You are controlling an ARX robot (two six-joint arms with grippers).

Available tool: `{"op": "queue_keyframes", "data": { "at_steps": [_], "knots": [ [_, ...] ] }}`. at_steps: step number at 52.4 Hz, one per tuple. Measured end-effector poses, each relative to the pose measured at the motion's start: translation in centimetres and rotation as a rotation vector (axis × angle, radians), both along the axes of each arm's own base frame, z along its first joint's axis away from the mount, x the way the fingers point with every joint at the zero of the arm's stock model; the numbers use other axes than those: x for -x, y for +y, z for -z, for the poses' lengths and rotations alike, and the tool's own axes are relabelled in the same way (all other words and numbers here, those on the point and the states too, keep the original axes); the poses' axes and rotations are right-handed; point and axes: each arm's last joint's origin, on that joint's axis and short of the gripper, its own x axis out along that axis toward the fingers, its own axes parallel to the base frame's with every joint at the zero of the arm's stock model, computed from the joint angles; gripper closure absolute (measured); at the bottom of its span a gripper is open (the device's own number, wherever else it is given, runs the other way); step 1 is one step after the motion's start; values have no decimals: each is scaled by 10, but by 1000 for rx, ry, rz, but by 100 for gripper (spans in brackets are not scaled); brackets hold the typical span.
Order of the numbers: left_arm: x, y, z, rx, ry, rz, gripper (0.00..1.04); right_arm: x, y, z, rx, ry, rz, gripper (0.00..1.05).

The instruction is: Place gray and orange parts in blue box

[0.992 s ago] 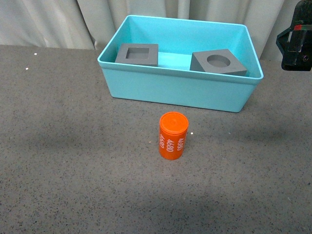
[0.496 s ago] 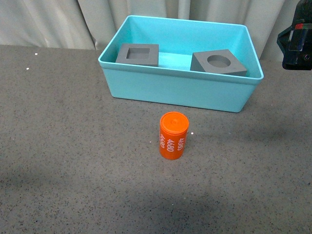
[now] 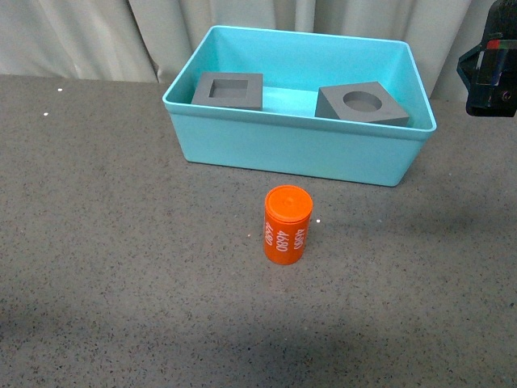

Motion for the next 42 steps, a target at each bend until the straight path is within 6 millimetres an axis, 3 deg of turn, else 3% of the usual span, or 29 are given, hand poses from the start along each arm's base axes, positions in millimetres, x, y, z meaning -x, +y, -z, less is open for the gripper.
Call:
{"op": "queue_keyframes", "data": {
  "at_steps": [42],
  "knots": [
    [26,0,-4,0,-14,0,101,0,0,0,0,0,0,10]
  ]
}}
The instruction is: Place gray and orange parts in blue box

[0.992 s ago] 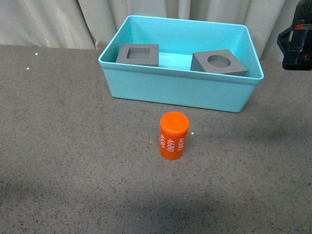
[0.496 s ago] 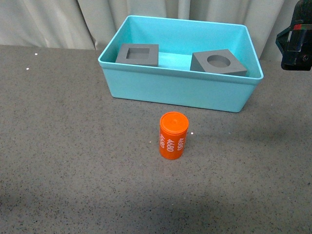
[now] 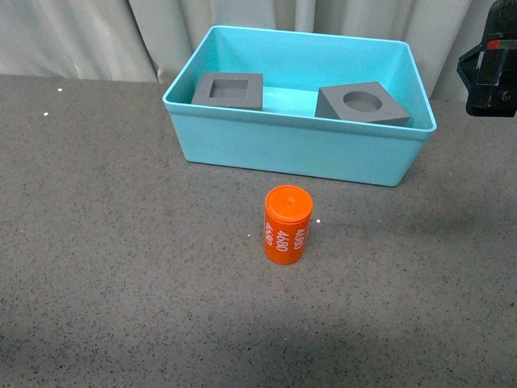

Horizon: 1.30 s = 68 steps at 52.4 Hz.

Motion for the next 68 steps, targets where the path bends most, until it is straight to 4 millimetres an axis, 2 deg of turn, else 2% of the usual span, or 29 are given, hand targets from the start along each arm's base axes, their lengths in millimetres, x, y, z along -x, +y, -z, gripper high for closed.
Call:
{"op": "queue_keyframes", "data": {
  "at_steps": [8,13,24,30,33,36,45,49,54,68],
  "knots": [
    [3,0,0,0,0,0,101,0,0,0,0,0,0,10],
    [13,0,4,-1,16,2,101,0,0,0,0,0,0,10],
    [14,0,3,-2,7,1,101,0,0,0,0,0,0,10],
    [14,0,3,-2,6,1,81,-4,9,1,177,-97,-94,10],
    [14,0,3,-2,5,1,72,-6,17,5,262,-68,-183,10],
    [14,0,3,-2,6,1,58,-11,32,14,316,17,-310,10],
    [14,0,3,-2,6,1,20,-21,73,21,300,185,-553,10],
    [14,0,3,-2,6,1,6,-24,85,23,298,236,-610,10],
    [14,0,3,-3,6,1,7,-27,99,29,306,319,-661,10],
    [14,0,3,-3,6,1,7,-36,116,45,326,443,-695,10]
  ]
}}
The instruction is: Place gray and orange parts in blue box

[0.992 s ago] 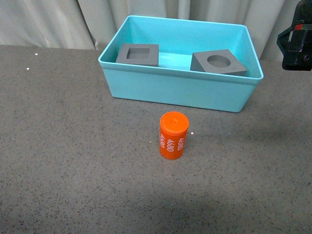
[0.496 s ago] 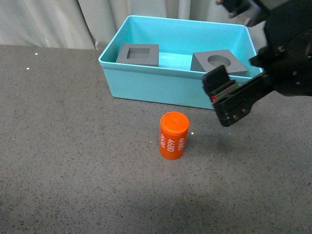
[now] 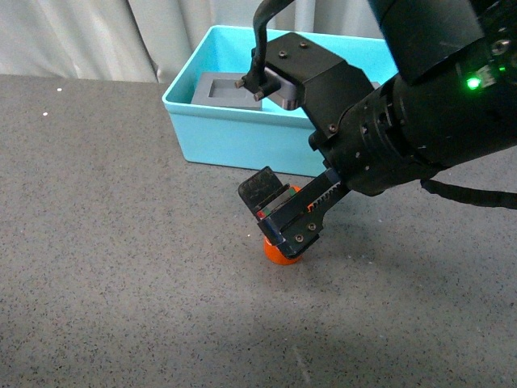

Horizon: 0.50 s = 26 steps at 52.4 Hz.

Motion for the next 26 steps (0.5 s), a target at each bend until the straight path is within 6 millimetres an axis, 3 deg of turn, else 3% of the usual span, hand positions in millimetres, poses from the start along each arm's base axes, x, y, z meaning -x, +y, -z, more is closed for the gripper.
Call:
{"op": "queue_keyframes", "data": {
  "at_steps": [21,26],
  "knots": [
    [0,0,0,0,0,0,7,-17,21,28,63,122,16,10],
    [0,0,0,0,0,0,7,-18,21,34,76,140,27,24]
  ]
}}
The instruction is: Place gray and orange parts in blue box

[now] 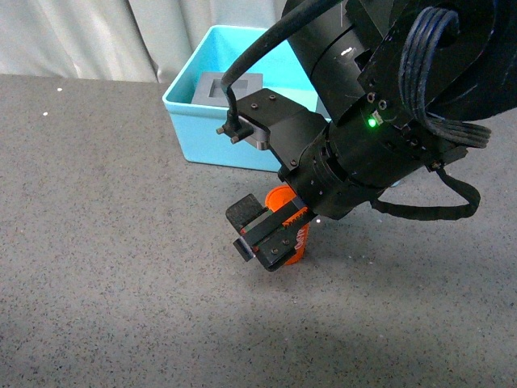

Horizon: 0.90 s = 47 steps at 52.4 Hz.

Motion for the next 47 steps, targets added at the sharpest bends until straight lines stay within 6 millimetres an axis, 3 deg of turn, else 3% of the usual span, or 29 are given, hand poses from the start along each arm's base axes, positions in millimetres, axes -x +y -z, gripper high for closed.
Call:
{"op": "queue_keyframes", "data": {
  "at_steps": [3,11,22,30,36,39,47],
  "knots": [
    [0,0,0,0,0,0,7,-1,0,3,6,10,3,37],
    [0,0,0,0,0,0,7,-2,0,5,14,22,11,58],
    [0,0,0,0,0,0,7,-5,-5,-1,10,3,27,60],
    [0,0,0,0,0,0,7,-16,-22,-51,-71,-120,94,60],
    [0,0,0,0,0,0,7,-35,-35,-100,-149,-254,163,60],
    [0,0,0,0,0,0,7,-48,-39,-115,-169,-302,194,60],
    [0,0,0,0,0,0,7,-82,-33,-121,-175,-325,219,60]
  ]
}}
